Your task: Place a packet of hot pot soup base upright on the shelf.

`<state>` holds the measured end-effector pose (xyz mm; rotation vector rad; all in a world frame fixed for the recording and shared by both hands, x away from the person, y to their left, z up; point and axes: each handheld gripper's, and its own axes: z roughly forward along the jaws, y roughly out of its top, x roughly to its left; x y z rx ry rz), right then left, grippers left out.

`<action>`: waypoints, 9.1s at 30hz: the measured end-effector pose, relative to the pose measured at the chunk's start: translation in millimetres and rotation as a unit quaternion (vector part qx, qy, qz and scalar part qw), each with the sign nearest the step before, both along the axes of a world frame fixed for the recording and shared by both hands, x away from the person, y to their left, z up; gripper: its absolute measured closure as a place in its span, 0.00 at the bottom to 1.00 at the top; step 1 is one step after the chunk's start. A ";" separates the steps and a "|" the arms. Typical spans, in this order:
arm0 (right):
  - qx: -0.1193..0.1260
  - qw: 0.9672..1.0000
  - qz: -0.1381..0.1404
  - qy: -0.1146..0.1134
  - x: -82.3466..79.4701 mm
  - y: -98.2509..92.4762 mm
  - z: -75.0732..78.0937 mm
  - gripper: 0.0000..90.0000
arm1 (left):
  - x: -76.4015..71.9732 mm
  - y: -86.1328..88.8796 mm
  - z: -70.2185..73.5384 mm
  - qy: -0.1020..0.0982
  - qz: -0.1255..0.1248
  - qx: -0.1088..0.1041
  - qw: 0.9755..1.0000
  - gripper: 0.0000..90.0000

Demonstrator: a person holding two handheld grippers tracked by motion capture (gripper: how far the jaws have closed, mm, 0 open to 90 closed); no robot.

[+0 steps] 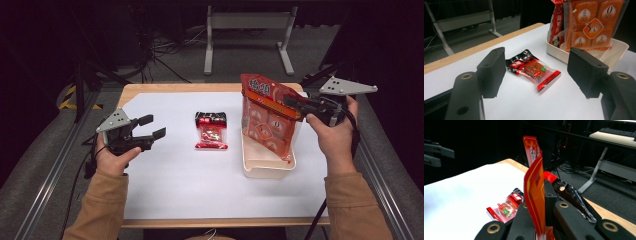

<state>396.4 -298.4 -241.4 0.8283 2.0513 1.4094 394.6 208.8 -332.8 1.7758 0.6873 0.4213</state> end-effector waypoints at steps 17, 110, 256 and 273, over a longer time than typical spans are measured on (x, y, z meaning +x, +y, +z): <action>0.011 1.000 0.000 0.010 -3.0 -1.3 -22.4 0.99 | 6.7 -5.7 -7.1 0.016 -0.001 0.005 1.000 0.18; 0.038 0.992 -0.113 0.038 -51.0 -82.1 -108.8 0.46 | 80.3 -82.8 -51.3 0.077 -0.044 0.021 0.996 0.27; 0.056 0.985 0.053 0.155 -19.4 111.2 -117.9 0.43 | -80.1 -73.2 -27.6 0.062 -0.131 0.086 0.986 1.00; 0.081 0.969 0.109 0.206 -7.4 126.8 -120.9 0.68 | -90.1 -61.9 -29.1 0.046 -0.127 0.074 0.988 1.00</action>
